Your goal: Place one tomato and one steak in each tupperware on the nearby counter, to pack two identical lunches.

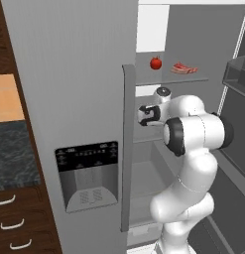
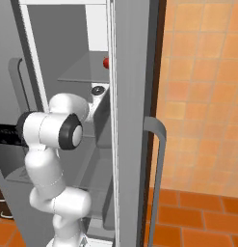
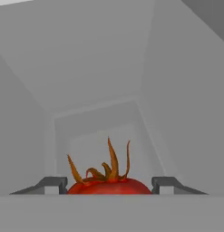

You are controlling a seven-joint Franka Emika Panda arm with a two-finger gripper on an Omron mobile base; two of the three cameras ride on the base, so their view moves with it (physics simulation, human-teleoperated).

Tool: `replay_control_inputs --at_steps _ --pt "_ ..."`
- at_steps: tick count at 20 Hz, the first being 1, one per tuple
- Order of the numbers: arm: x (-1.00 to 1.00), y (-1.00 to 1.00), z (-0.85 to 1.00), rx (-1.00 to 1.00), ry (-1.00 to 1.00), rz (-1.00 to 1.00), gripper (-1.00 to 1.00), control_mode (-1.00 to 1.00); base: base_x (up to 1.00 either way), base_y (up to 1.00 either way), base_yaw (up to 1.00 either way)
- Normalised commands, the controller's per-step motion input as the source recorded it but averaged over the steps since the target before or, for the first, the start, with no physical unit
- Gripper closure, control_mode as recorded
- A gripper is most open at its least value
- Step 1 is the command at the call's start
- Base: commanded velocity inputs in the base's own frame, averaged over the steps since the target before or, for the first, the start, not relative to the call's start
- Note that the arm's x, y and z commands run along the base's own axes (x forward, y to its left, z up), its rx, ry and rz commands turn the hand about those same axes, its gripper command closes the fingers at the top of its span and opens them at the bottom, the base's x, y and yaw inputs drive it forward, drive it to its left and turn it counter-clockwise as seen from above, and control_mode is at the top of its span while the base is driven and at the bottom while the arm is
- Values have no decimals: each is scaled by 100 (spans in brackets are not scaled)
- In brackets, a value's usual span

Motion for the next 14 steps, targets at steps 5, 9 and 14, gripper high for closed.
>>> replay_control_inputs --at_steps 5,9,14 --pt "-100 5 7 4 -13 0 100 -100 0 0 0" --pt "-100 0 41 5 -19 0 100 -100 0 0 0" --pt "-100 8 78 2 -4 0 100 -100 0 0 0"
